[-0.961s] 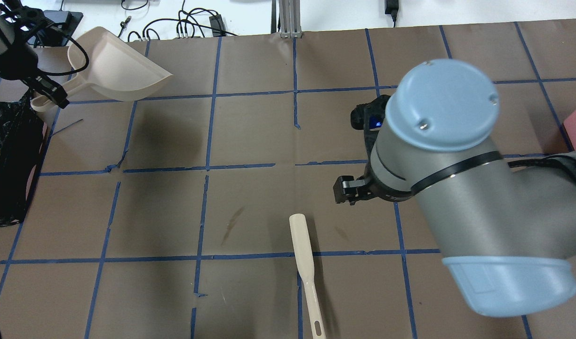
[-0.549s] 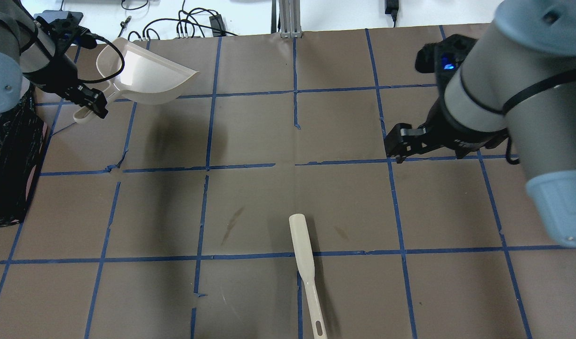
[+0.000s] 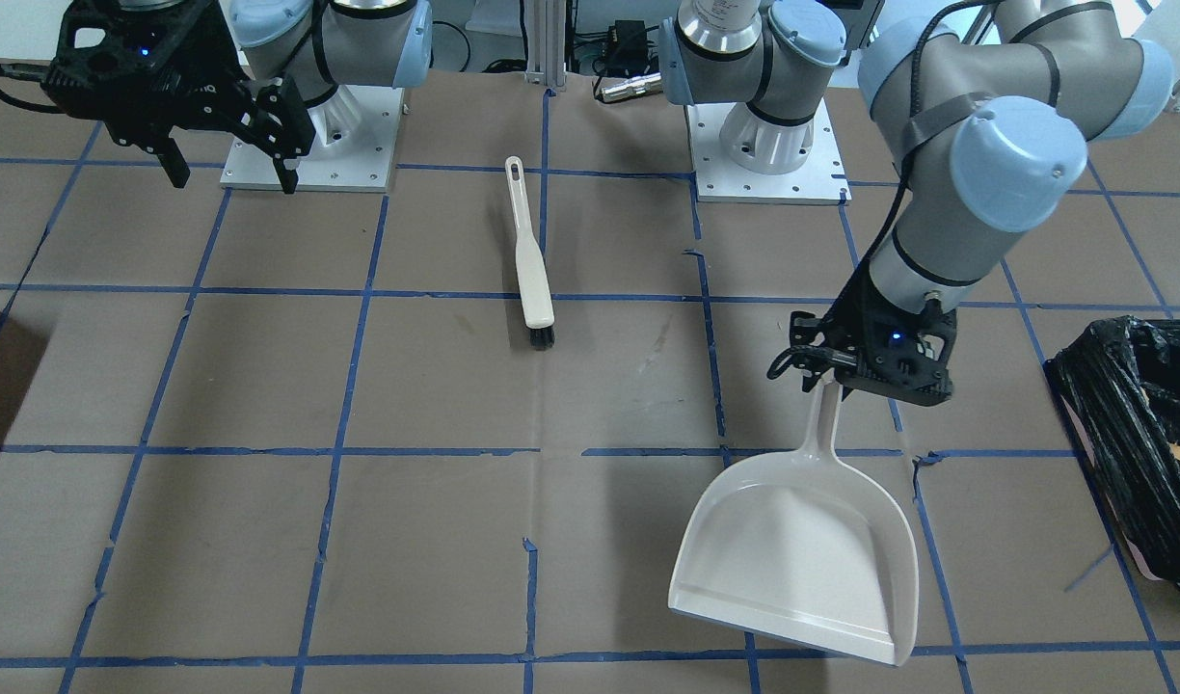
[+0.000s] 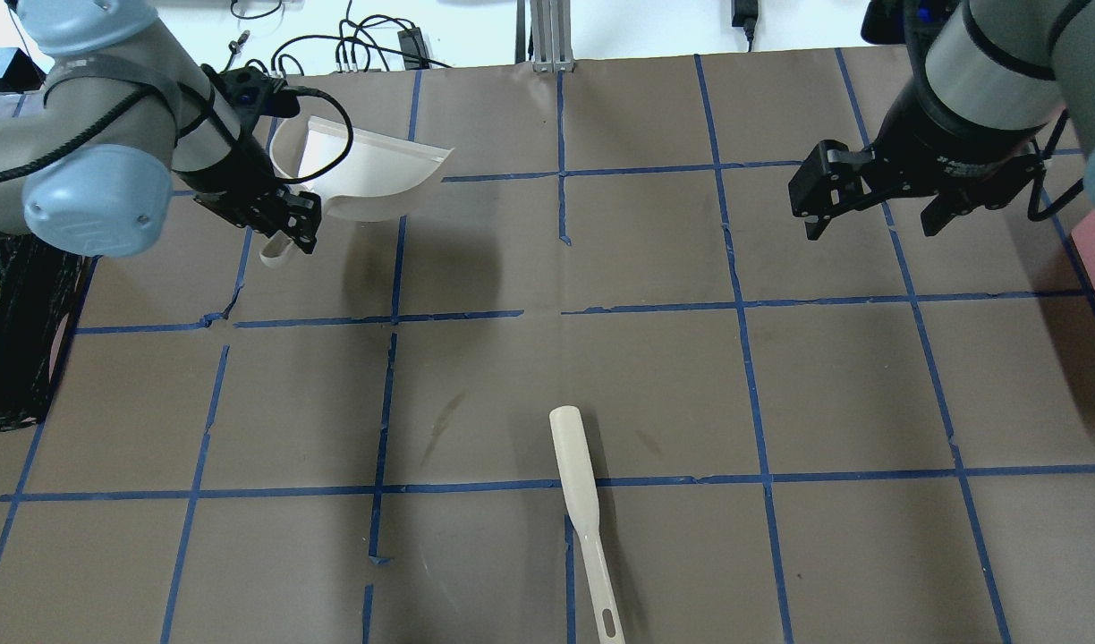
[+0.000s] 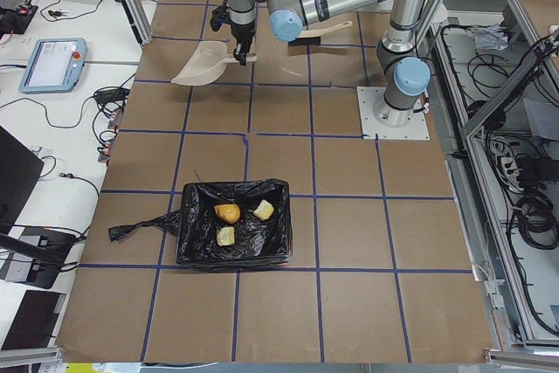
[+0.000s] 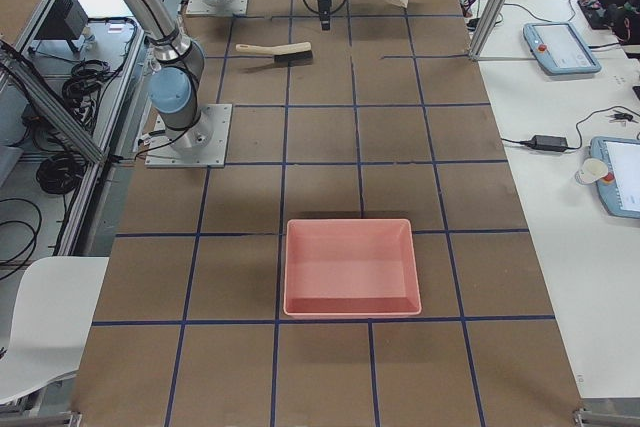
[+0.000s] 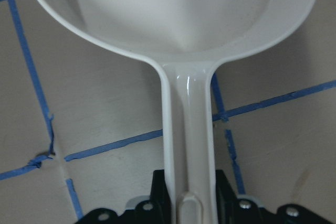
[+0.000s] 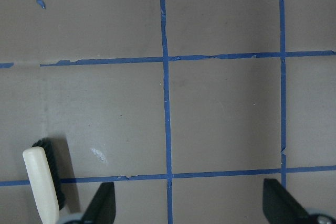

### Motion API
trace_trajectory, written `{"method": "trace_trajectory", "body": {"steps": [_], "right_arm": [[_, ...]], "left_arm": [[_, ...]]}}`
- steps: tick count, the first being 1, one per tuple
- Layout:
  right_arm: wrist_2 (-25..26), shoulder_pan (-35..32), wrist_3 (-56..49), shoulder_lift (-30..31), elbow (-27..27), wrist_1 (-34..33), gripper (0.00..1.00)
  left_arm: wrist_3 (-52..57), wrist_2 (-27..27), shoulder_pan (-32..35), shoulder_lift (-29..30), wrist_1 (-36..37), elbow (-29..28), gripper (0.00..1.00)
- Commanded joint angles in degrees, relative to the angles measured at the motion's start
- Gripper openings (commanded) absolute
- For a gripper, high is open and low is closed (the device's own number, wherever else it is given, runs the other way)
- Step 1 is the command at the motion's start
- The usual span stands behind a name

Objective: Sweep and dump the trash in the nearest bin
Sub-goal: 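Place the dustpan back on the table with the left gripper while the right rises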

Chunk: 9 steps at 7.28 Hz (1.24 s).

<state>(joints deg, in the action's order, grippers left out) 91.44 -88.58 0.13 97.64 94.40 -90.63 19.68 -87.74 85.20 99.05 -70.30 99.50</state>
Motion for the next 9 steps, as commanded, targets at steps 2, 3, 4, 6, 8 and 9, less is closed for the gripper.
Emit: {"method": "trace_trajectory", "body": {"steps": [2, 3, 4, 6, 8, 9], "right_arm": [[0.1, 0.0, 0.6, -4.9, -3.2, 4.8, 1.00], [-0.6, -0.1, 0.5, -5.4, -3.2, 4.9, 1.00], [-0.9, -0.2, 0.4, -7.5, -3.3, 4.6, 1.00], [-1.7, -0.8, 0.1, -8.2, -3.2, 5.1, 1.00], [-1.8, -1.0, 0.0, -8.3, -3.1, 5.1, 1.00], [-1.8, -1.7, 0.0, -8.4, -3.1, 5.1, 1.00]], "left_arm": [[-5.5, 0.0, 9.2, 1.7, 7.2, 2.2, 0.04], [-7.6, -0.1, 11.7, 2.5, 9.6, 2.5, 0.04], [-10.2, 0.2, 13.8, 3.5, 11.7, 2.6, 0.04], [-11.5, 0.8, 17.5, 7.1, 15.2, 2.4, 0.04], [-20.3, 3.9, 19.1, 10.1, 18.2, 2.5, 0.04], [-21.1, 4.2, 20.1, 10.8, 18.4, 2.5, 0.04]]}}
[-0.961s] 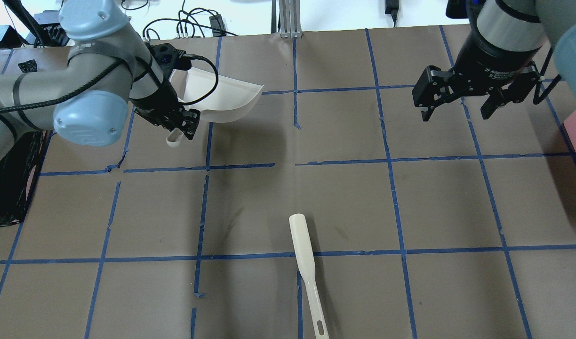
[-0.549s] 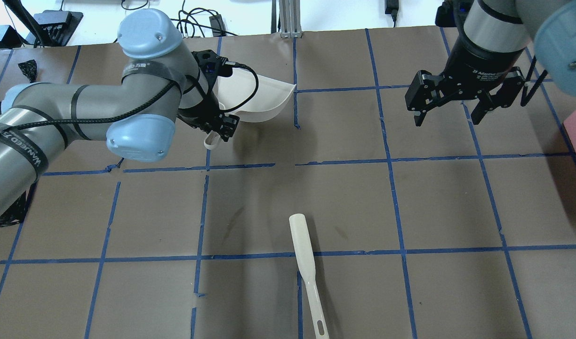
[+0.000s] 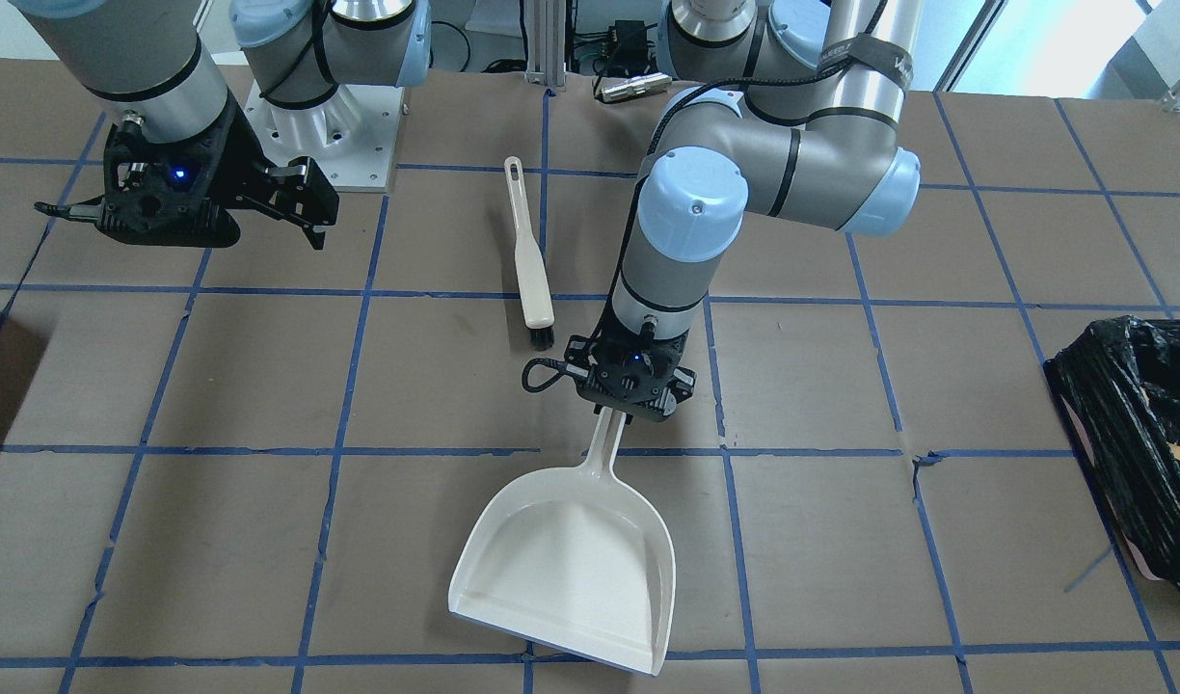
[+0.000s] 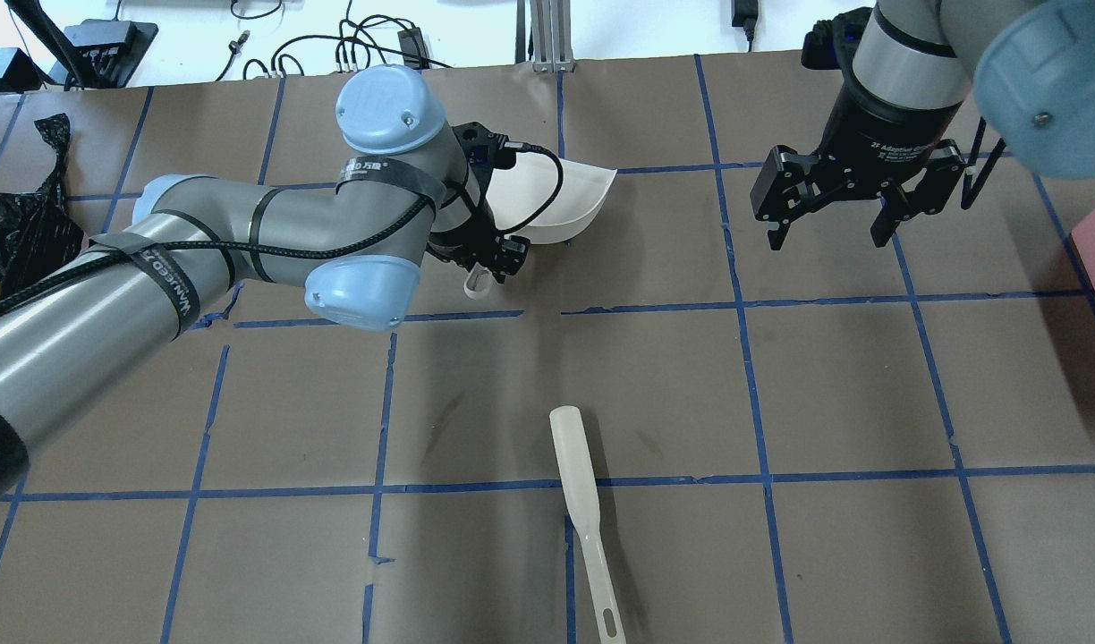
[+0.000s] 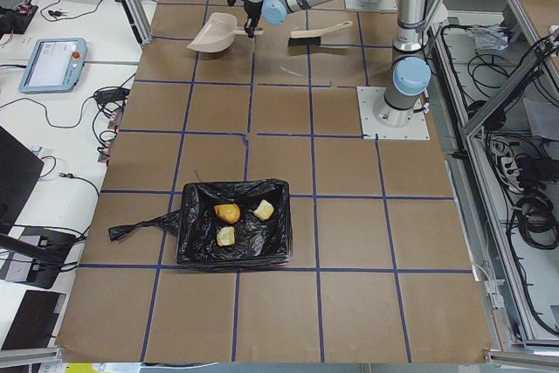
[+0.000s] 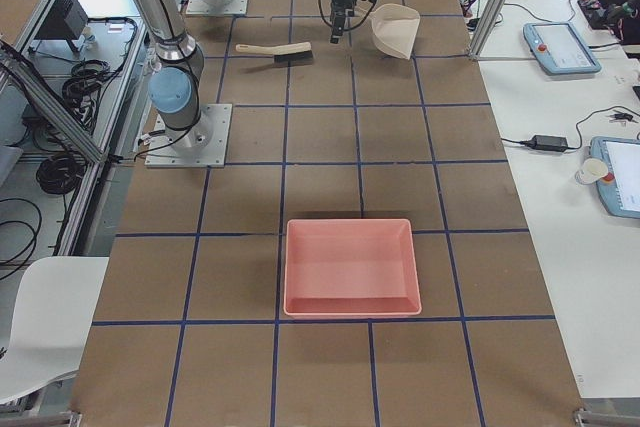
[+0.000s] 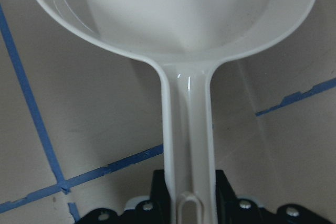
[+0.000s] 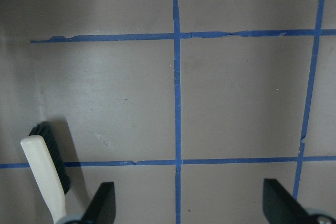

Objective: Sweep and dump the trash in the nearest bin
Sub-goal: 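Place the dustpan back on the table with the left gripper while the right rises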

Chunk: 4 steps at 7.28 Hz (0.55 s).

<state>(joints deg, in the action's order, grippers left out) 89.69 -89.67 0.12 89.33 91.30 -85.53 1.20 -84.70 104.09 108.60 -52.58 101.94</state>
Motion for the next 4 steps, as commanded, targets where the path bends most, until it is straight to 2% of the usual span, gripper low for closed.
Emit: {"method": "trace_trajectory", "body": {"steps": [1, 4], "right_arm": [[0.0, -1.0, 0.4, -0.3, 0.0, -0.1, 1.00], [0.0, -1.1, 0.6, -0.1, 0.3, 0.1, 1.00]], "left_arm": [[-4.4, 1.2, 2.5, 2.5, 1.6, -0.3, 0.04], [-7.4, 0.9, 5.5, 5.0, 4.8, -0.3, 0.07]]}}
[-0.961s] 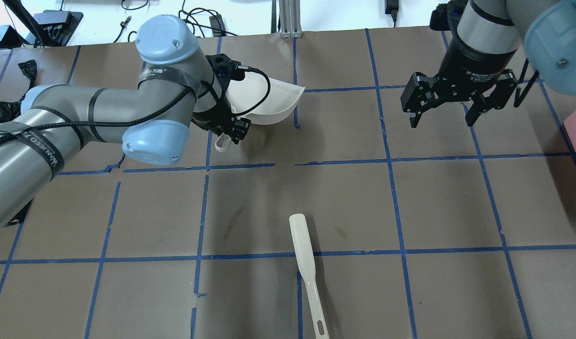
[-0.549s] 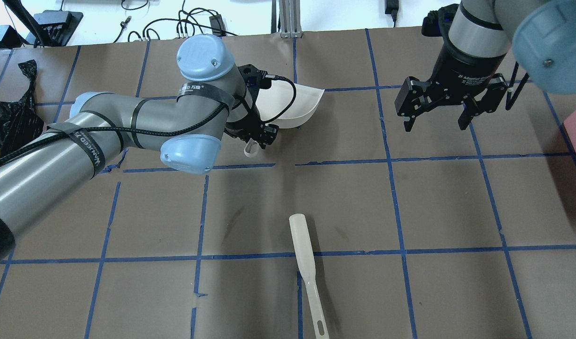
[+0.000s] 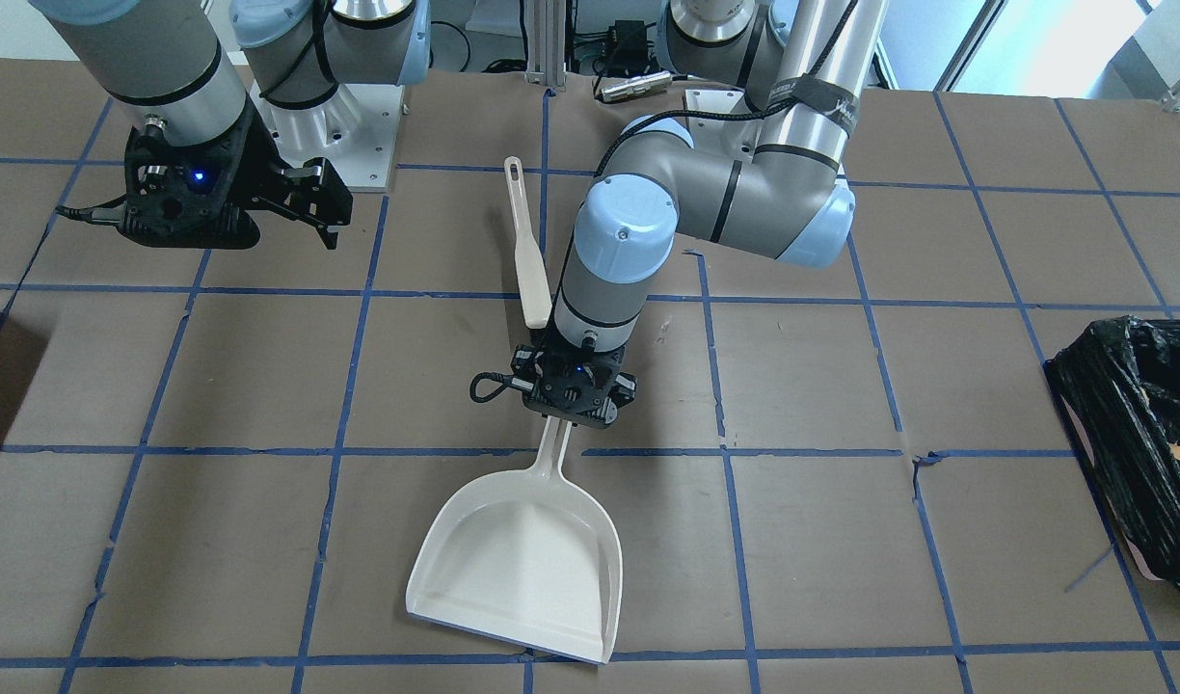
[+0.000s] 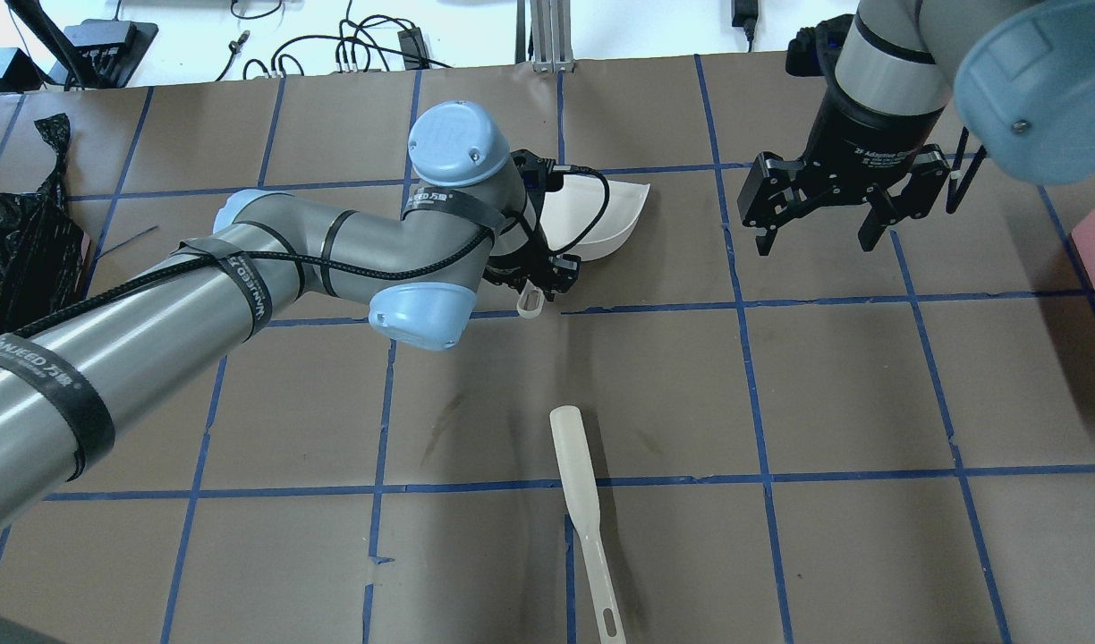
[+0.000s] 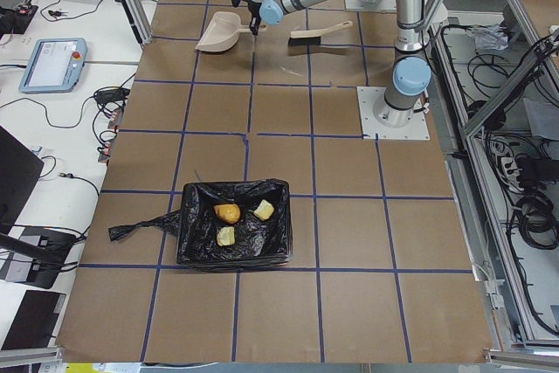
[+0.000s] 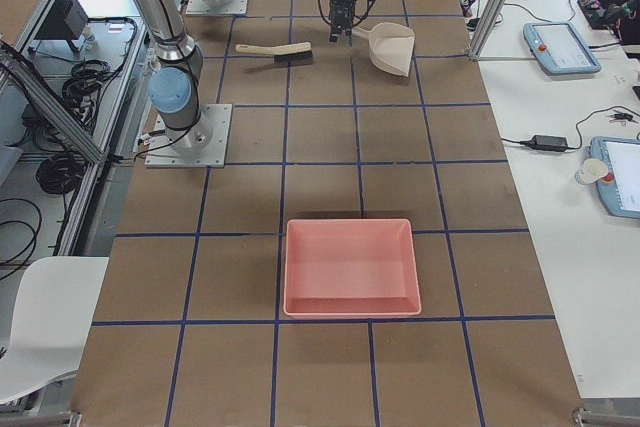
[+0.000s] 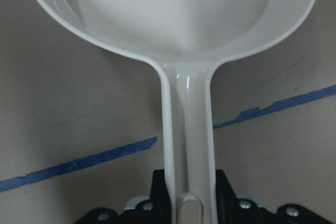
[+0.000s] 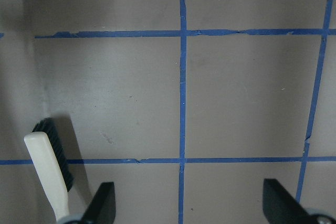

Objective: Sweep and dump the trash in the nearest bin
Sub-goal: 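Place the dustpan back on the table with the left gripper while the right rises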

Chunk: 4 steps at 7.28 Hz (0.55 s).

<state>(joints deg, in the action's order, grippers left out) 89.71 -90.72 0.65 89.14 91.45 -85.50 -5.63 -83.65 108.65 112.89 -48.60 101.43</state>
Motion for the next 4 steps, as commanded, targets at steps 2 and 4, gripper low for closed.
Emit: {"method": "trace_trajectory", "body": {"steps": [2, 4], "right_arm": [[0.0, -0.1, 0.1, 0.0, 0.1, 0.0, 1.00], [-0.1, -0.1, 0.1, 0.0, 0.1, 0.0, 1.00]], "left_arm": [[-0.7, -0.6, 1.6, 0.4, 0.7, 0.6, 0.30], [0.4, -1.2, 1.2, -1.3, 0.5, -0.3, 0.88]]}}
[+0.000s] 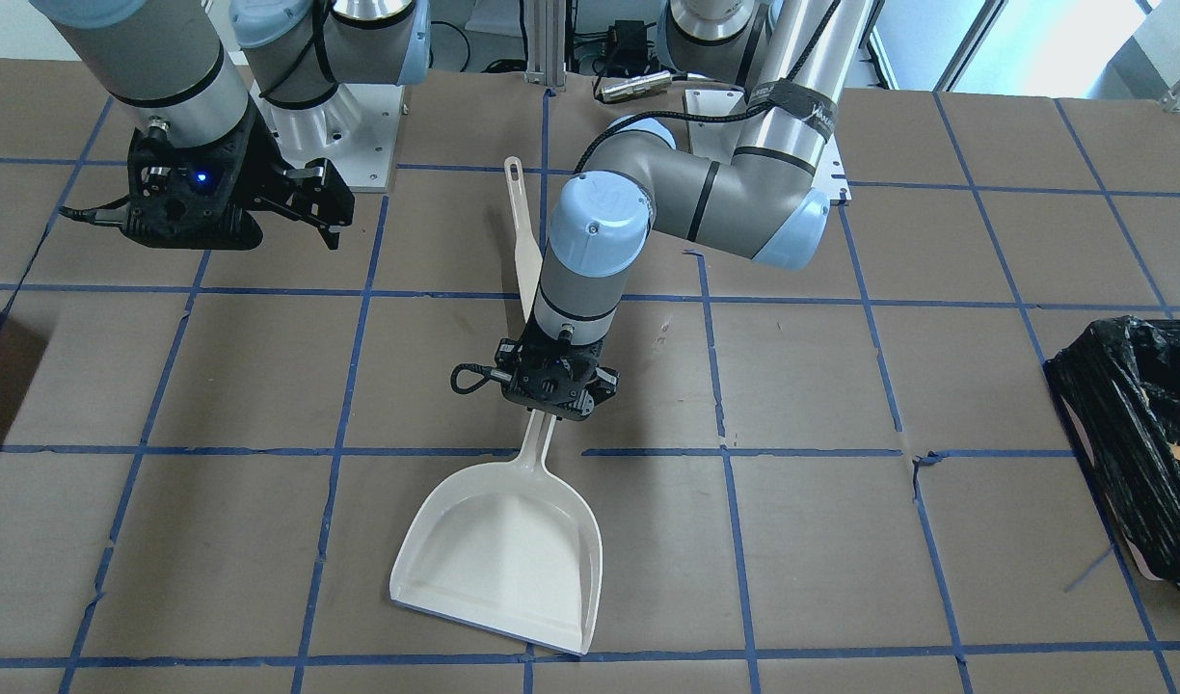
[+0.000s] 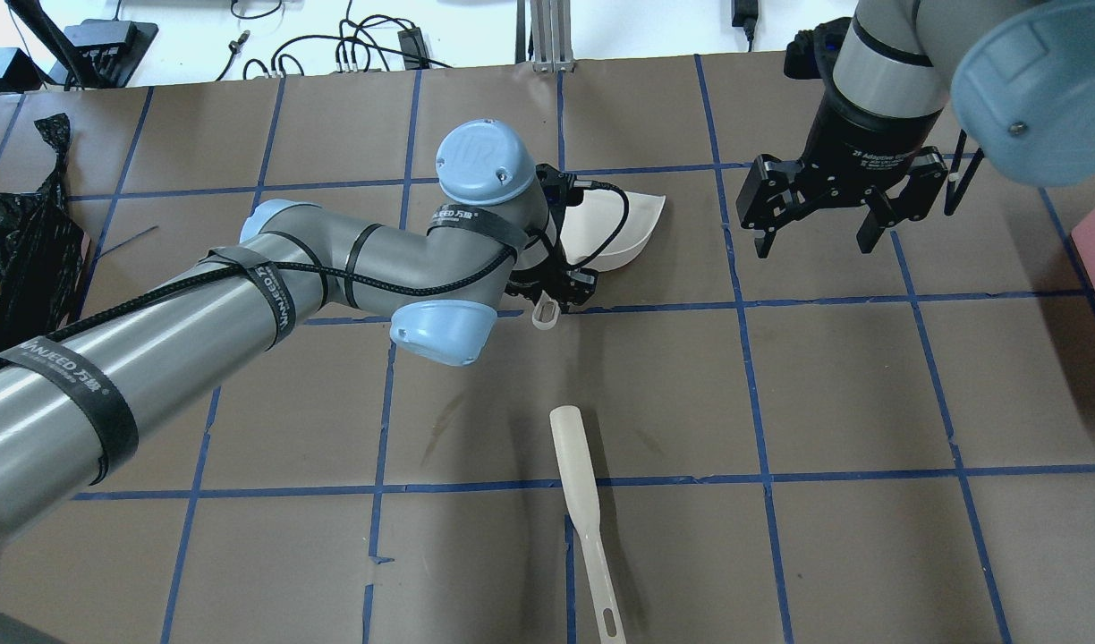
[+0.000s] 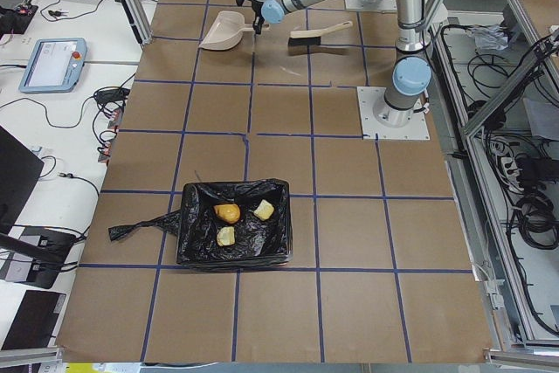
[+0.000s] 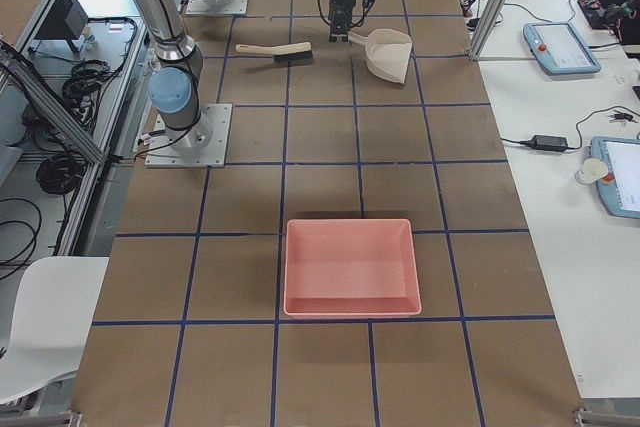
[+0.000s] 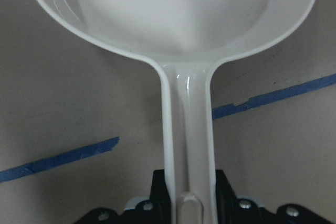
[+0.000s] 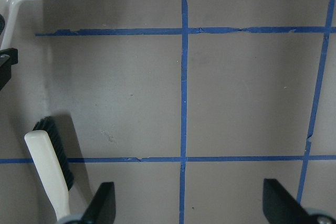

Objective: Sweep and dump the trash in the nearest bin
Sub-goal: 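Place the dustpan back on the table with the left gripper while the right rises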

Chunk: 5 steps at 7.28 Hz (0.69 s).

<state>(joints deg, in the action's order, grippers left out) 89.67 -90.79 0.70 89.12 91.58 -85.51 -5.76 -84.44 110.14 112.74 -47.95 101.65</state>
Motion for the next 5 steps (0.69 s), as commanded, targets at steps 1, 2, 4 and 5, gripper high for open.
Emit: {"method": "trace_trajectory", "body": {"steps": [1, 2, 4, 5], "right_arm": [[0.0, 0.0, 0.0, 0.0, 0.0, 0.0, 1.00], [0.0, 0.0, 0.0, 0.0, 0.0, 0.0, 1.00], [0.0, 0.0, 0.0, 0.0, 0.0, 0.0, 1.00], [0.0, 0.0, 0.1, 0.0, 0.0, 0.0, 1.00]], "left_arm": [[0.7, -3.9, -2.5, -2.2, -0.7, -0.6, 0.96], [0.8, -4.6, -5.9, -4.8, -1.5, 0.6, 1.00], [2.9, -4.4, -14.0, -11.3, -14.0, -1.0, 1.00], [7.0, -4.6, -17.4, -14.5, -19.4, -1.3, 1.00]]}}
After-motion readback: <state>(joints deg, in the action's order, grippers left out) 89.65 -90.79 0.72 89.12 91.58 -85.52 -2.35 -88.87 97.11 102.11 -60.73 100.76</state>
